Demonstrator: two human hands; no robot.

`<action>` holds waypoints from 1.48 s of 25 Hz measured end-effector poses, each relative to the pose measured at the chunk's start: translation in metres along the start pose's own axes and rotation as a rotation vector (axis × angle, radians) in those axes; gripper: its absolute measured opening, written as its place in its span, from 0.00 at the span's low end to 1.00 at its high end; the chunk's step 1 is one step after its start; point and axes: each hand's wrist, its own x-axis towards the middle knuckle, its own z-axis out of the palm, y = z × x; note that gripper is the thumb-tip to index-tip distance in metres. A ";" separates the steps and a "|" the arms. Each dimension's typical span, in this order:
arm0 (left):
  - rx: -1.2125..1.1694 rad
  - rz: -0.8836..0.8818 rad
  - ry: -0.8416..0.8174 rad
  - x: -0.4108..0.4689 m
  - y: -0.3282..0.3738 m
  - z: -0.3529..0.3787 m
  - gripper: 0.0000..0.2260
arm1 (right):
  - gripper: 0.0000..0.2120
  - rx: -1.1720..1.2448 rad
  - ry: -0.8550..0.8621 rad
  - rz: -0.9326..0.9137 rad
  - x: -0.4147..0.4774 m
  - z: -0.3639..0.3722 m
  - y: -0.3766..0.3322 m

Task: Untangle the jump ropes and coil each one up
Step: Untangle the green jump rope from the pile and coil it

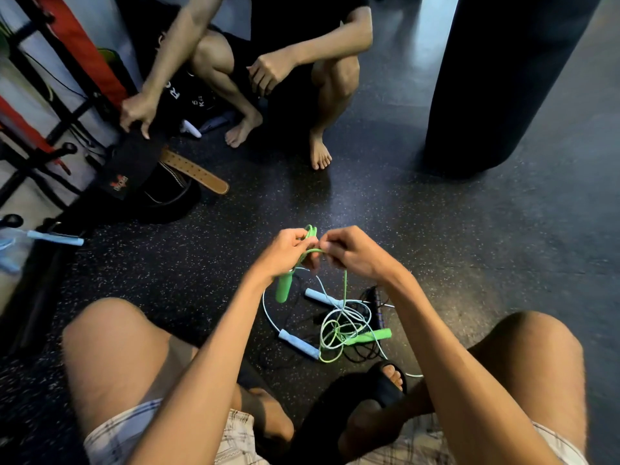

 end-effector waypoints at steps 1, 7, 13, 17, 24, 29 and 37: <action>-0.027 -0.007 -0.037 -0.003 0.004 -0.001 0.11 | 0.13 0.005 0.014 -0.012 0.001 -0.003 -0.006; -0.366 -0.031 -0.255 -0.017 0.031 -0.005 0.14 | 0.10 0.042 0.203 -0.073 0.010 -0.025 -0.034; -0.213 -0.038 -0.265 -0.016 0.052 0.001 0.17 | 0.09 -0.016 0.470 -0.034 0.017 -0.015 -0.011; -0.313 -0.079 -0.274 -0.012 0.037 0.007 0.17 | 0.11 0.068 0.443 0.105 0.013 0.002 0.030; -0.681 -0.033 -0.102 -0.010 0.031 -0.005 0.16 | 0.09 0.001 0.051 0.367 -0.012 0.039 0.116; -0.694 0.007 0.034 -0.007 0.019 -0.008 0.16 | 0.08 0.221 0.261 0.425 -0.013 0.029 0.110; -0.547 -0.052 0.162 0.000 0.004 0.000 0.15 | 0.08 0.732 0.424 0.335 -0.006 -0.002 0.064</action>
